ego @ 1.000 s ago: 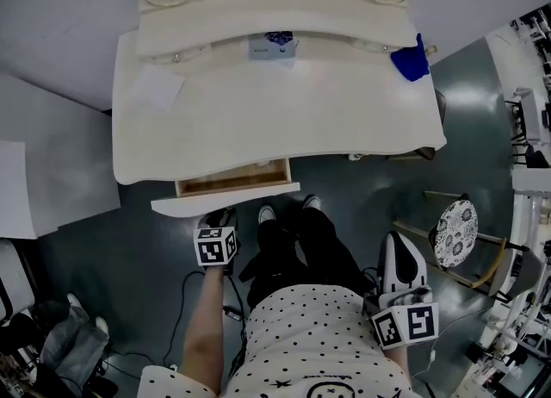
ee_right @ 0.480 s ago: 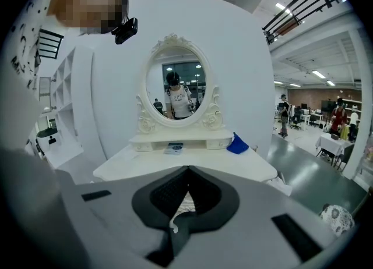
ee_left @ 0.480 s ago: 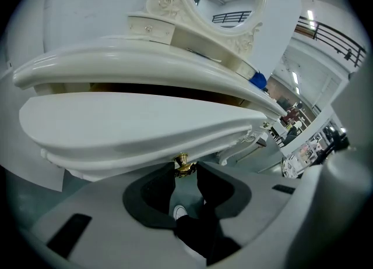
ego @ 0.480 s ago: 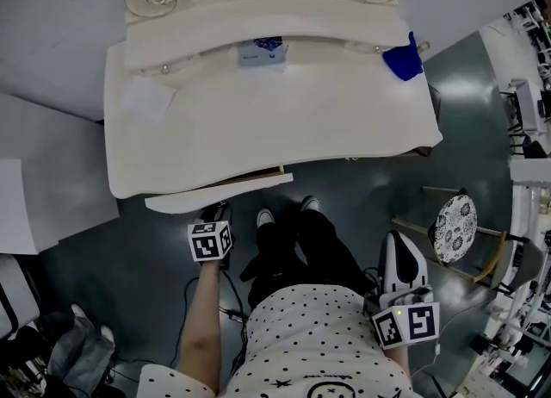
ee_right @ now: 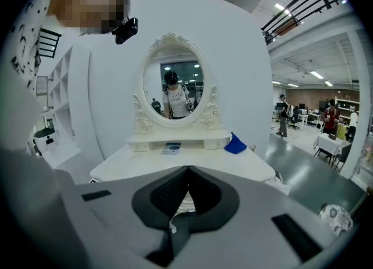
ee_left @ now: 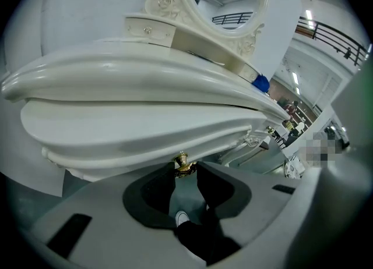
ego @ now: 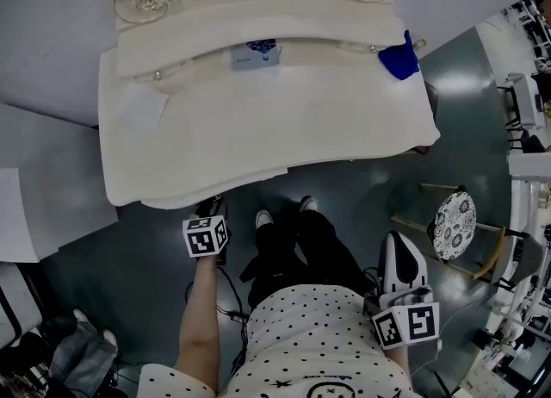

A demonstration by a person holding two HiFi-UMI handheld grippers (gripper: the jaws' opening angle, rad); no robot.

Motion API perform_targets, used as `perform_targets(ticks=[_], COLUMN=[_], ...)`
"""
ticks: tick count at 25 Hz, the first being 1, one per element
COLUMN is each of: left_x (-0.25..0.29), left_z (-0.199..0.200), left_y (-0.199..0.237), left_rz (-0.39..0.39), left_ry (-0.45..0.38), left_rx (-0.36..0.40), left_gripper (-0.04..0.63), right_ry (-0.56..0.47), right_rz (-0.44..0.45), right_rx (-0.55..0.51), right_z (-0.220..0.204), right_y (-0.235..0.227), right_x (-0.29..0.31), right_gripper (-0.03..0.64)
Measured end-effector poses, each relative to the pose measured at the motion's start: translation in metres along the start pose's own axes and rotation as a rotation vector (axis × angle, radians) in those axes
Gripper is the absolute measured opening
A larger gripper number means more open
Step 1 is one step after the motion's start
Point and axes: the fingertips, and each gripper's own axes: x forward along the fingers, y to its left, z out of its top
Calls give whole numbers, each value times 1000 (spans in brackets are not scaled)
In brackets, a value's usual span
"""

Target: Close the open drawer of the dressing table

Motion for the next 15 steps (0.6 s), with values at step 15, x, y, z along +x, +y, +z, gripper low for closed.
perform_targets(ticks=[15], left_x=[13], left_z=[26], left_y=[9], left_rz=[16], left_ry=[-36], left_rx=[3], left_gripper=[128], right_ry=[-1], right_rz=[-10], right_rx=[-7], right_z=[2], right_y=[-2], right_x=[0], right_gripper=[8])
